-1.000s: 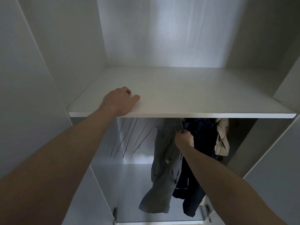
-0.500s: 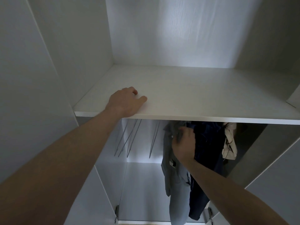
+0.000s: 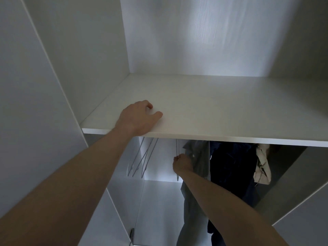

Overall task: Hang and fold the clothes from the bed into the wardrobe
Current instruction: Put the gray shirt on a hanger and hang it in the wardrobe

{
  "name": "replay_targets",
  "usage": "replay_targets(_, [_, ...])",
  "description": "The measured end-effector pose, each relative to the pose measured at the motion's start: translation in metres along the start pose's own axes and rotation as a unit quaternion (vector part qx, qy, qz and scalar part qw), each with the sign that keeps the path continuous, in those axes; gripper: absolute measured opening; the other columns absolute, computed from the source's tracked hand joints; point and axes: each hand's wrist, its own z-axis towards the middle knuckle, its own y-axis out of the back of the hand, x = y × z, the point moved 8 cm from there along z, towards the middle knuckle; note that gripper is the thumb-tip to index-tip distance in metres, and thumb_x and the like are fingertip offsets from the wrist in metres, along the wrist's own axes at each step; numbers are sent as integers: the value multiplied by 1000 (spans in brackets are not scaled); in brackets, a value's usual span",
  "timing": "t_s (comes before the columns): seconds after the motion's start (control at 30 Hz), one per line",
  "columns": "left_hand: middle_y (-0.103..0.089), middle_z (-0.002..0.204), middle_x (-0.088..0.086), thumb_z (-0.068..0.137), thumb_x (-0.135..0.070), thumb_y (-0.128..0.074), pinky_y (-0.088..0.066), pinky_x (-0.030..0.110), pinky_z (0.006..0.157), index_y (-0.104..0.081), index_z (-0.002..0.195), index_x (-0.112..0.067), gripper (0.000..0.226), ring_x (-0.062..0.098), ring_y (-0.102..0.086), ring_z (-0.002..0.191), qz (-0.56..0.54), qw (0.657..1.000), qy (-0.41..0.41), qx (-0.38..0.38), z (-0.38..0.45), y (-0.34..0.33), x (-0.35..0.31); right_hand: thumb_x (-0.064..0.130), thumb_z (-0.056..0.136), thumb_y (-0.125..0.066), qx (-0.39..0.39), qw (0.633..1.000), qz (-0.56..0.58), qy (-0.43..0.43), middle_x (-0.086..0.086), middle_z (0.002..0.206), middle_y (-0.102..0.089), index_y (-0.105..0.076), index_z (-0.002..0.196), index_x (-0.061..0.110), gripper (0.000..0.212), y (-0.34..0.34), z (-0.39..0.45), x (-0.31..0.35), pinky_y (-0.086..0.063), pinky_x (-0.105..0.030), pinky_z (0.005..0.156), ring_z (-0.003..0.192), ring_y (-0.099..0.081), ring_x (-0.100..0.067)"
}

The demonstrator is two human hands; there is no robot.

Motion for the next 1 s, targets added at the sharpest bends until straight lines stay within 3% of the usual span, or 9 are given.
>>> replay_targets(0.1, [-59, 135, -6, 75, -73, -46, -40, 36, 91, -58, 128, -30, 69, 19, -56, 117, 2, 1000, 4, -2, -1, 1, -1, -8, 98, -47, 2, 999, 12, 43, -16, 115, -63, -58, 116, -6, 21, 3, 3, 4, -46, -5, 69, 91, -60, -14])
replay_targets(0.2, [-59, 135, -4, 73, -74, -45, -40, 37, 92, -59, 128, -30, 71, 21, -57, 118, 6, 1000, 6, -6, -1, 1, -2, -9, 96, -48, -54, 994, 88, 28, 1, 86, -58, -63, 100, 2, 19, 19, -3, 3, -37, -3, 50, 73, -52, -9])
replay_targets(0.27, [-60, 135, -4, 72, -75, -45, -40, 37, 93, -59, 128, -31, 72, 21, -57, 119, 5, 1000, 6, -5, -2, 1, -2, -7, 96, -48, -59, 990, 125, 32, 6, 77, -55, -61, 88, 8, 21, 23, -11, 6, -39, -5, 51, 69, -54, -10])
replay_targets(0.4, [-60, 135, -3, 75, -74, -48, -39, 36, 89, -59, 128, -31, 69, 21, -57, 119, 0, 1000, 6, -4, -1, 1, -1, -4, 95, -45, -36, 982, 181, 47, -5, 81, -63, -63, 88, 7, 22, 25, -36, 8, -47, -26, 63, 73, -59, -21])
replay_targets(0.6, [-61, 133, 1, 84, -67, -49, -40, 36, 89, -62, 126, -28, 58, 24, -58, 117, -7, 1000, -14, -5, -2, 3, -4, 0, 101, -47, 7, 974, 220, 55, 5, 60, -60, -63, 86, 4, 22, 33, -96, -8, -39, -14, 41, 56, -52, -17])
replay_targets(0.7, [-63, 131, 3, 87, -60, -46, -39, 36, 87, -63, 123, -27, 52, 26, -59, 115, -6, 1000, -31, -2, -5, 6, -9, 18, 100, -51, 0, 988, 141, 60, 2, 68, -63, -66, 85, 11, 23, 49, -134, -19, -43, -18, 50, 58, -53, -12])
replay_targets(0.83, [-66, 126, 2, 88, -51, -45, -44, 40, 93, -65, 117, -26, 43, 28, -60, 112, -19, 997, -69, -19, -18, 14, -18, 20, 101, -53, -1, 993, 100, 55, -12, 75, -68, -68, 85, 3, 28, 67, -195, -39, -55, -36, 67, 59, -56, -11])
replay_targets(0.93, [-67, 126, 5, 90, -46, -49, -45, 41, 97, -66, 118, -22, 40, 30, -60, 112, -50, 989, -132, -38, -34, 19, -26, 24, 104, -52, 8, 996, 72, 46, -5, 70, -67, -71, 84, 21, 27, 78, -246, -59, -43, -18, 50, 49, -52, -3])
replay_targets(1.0, [-68, 127, 7, 88, -41, -50, -44, 42, 102, -67, 119, -19, 42, 32, -60, 114, -81, 978, -187, -54, -51, 23, -40, 27, 106, -51, -3, 998, 52, 31, 6, 69, -65, -66, 83, 33, 28, 85, -280, -70, -40, -11, 48, 53, -55, -4])
